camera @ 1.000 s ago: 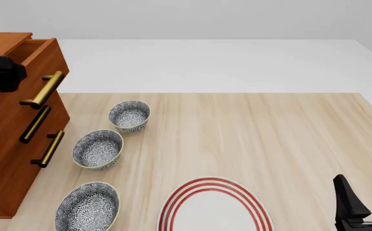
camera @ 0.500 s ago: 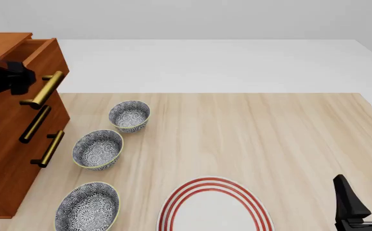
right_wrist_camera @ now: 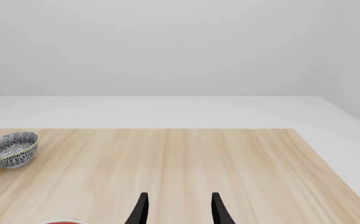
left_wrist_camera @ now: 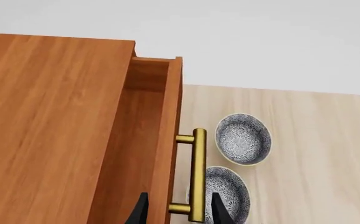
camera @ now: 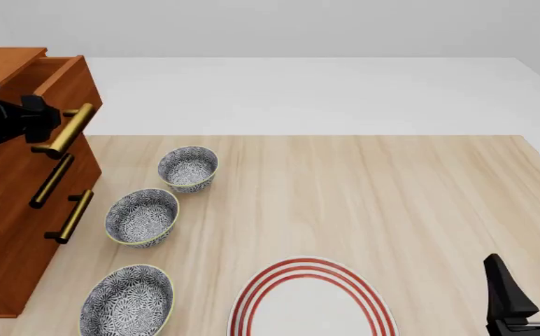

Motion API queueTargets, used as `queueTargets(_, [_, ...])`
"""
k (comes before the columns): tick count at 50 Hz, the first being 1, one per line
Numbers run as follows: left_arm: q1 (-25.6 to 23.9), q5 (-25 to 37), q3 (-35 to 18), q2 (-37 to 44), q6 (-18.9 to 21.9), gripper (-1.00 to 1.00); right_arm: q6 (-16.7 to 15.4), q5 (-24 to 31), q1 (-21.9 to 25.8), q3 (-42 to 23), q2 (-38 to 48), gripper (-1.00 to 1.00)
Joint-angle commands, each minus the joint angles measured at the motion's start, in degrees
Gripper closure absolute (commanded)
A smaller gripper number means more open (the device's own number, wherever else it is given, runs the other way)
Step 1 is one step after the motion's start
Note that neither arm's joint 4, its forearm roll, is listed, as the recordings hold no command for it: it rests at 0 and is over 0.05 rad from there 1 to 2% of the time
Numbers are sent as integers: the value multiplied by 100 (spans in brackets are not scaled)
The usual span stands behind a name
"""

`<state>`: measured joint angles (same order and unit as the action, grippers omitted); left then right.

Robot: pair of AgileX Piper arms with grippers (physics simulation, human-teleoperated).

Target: Open the top drawer of the cabinet.

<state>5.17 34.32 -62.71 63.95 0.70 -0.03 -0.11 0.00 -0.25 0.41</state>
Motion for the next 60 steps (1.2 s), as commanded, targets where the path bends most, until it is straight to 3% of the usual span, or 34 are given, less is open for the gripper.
queueTargets(1, [-76,-8,18,32,-5,-100,2,0,-1,0,0,-100])
queueTargets(60, [-456,-209,86,434,123,-100,1,0,-1,0,-1,-100])
